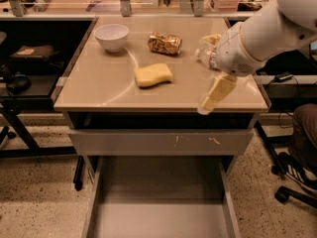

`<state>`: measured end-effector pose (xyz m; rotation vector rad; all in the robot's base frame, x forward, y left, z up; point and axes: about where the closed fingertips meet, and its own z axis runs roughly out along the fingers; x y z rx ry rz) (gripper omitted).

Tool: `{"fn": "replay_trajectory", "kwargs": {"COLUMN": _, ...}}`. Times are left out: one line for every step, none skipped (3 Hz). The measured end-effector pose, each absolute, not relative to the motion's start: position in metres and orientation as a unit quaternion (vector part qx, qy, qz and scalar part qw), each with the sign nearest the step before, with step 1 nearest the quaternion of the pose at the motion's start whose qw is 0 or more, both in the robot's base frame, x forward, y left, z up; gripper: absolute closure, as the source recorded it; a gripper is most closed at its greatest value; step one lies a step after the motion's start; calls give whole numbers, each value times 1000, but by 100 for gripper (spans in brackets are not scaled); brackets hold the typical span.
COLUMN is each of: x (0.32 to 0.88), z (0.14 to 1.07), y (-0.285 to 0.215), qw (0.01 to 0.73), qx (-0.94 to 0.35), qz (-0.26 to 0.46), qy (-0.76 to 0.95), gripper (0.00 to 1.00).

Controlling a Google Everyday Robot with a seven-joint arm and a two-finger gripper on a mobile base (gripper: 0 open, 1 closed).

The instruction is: Place sponge into middle drawer

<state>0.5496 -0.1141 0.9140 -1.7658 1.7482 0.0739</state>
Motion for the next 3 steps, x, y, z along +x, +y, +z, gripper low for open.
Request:
{"fn": "replay_trajectory", "kwargs": {"x": 586, "z": 891, "y": -99, "qw": 378, "qx": -611, "qz": 98, "qy": 689, "gripper": 0}}
{"fn": "replay_trajectory", "kwargs": {"x": 616, "z": 879, "y": -78, "qw": 415, "qx": -568, "qz": 157, "qy": 693, "gripper": 0}}
{"fn": "replay_trajectory", "kwargs": {"x": 634, "z": 870, "y": -56, "qw": 431, "qx": -541, "qz": 199, "qy": 694, "gripper": 0}}
